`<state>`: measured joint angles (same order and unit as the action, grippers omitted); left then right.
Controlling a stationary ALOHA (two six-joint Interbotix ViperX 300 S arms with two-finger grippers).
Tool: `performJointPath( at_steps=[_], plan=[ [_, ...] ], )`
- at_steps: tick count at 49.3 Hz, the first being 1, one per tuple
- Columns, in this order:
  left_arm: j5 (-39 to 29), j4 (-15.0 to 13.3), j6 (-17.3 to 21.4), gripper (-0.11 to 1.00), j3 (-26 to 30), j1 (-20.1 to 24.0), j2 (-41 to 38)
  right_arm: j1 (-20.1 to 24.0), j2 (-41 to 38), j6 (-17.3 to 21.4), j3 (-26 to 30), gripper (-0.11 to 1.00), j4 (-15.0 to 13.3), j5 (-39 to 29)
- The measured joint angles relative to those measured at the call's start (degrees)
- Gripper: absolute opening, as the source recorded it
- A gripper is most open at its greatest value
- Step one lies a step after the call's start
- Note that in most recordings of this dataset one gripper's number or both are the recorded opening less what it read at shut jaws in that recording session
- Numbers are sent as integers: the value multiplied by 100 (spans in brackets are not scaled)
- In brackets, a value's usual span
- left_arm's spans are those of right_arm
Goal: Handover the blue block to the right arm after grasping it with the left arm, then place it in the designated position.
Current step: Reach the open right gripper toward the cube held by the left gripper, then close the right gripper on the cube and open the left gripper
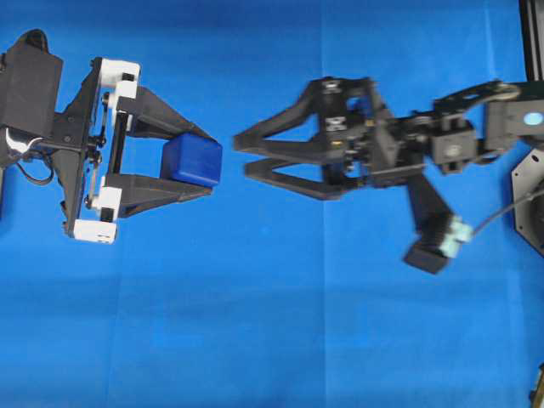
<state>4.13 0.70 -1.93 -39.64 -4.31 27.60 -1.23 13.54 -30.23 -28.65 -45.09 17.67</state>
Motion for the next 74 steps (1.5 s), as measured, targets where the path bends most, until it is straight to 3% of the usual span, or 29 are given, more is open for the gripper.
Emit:
performJointPath(
  at_steps=[18, 31, 36, 43, 68, 70, 74],
  plan=[
    [0, 0, -9, 46, -9, 0, 18, 79, -844, 0, 914, 96, -79, -185],
    [-26, 0, -9, 46, -9, 9, 26, 105, -1011, 9, 1169, 94, -88, -422],
    [-53, 0, -9, 46, -9, 0, 26, 105, -1020, 53, 1160, 84, -97, -448],
    [-62, 0, -9, 46, 0, 9, 26, 105, -1020, 88, 1169, 51, -88, -492],
    [-70, 0, 35, 47, -9, 18, 9, 123, -1020, 97, 1160, 52, -53, -642],
    [-70, 0, 26, 51, -9, 18, 0, 123, -1020, 114, 1169, 52, -53, -642],
    [-62, 0, -18, 75, -9, 18, -18, 114, -1011, 193, 1169, 52, -44, -642]
  ],
)
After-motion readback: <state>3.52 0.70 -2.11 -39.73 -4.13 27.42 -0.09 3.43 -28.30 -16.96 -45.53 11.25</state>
